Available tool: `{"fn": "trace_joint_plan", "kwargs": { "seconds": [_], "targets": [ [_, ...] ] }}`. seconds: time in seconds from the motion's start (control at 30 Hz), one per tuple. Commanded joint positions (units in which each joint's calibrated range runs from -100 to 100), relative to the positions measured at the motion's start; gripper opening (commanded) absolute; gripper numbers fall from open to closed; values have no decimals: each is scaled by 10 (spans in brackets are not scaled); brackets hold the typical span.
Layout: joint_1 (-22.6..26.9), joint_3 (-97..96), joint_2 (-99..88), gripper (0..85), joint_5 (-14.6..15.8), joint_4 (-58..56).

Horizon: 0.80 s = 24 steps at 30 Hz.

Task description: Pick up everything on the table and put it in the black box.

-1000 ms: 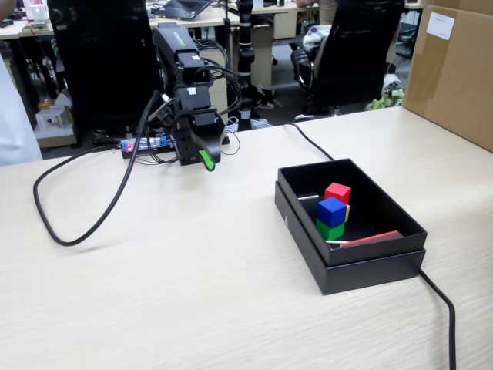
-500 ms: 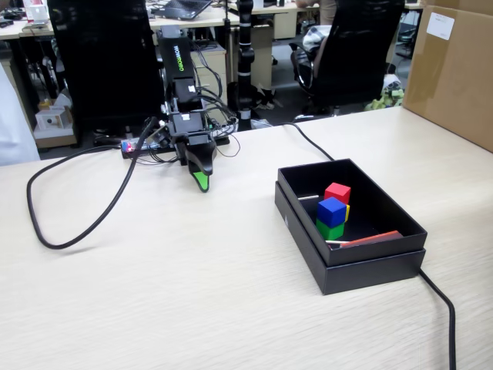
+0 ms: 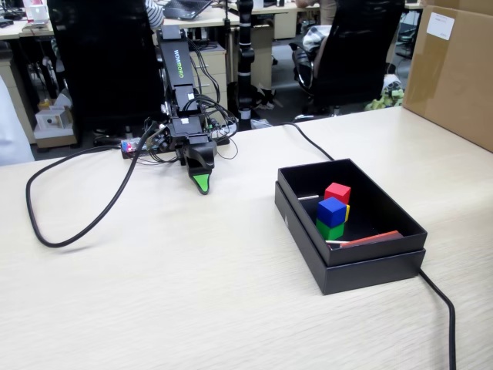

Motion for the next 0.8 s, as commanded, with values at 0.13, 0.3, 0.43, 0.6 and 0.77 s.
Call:
{"fn": "trace_joint_plan", "kwargs": {
  "seconds": [0.13,0.3,0.43,0.6,0.77],
  "targets": [
    [3,-10,-1,501,-3,-32],
    [3,-9,0,501,-3,-32],
    [3,-9,0,501,-3,-32],
    [3,-9,0,501,-3,-32],
    [3,-9,0,501,-3,-32]
  ]
}}
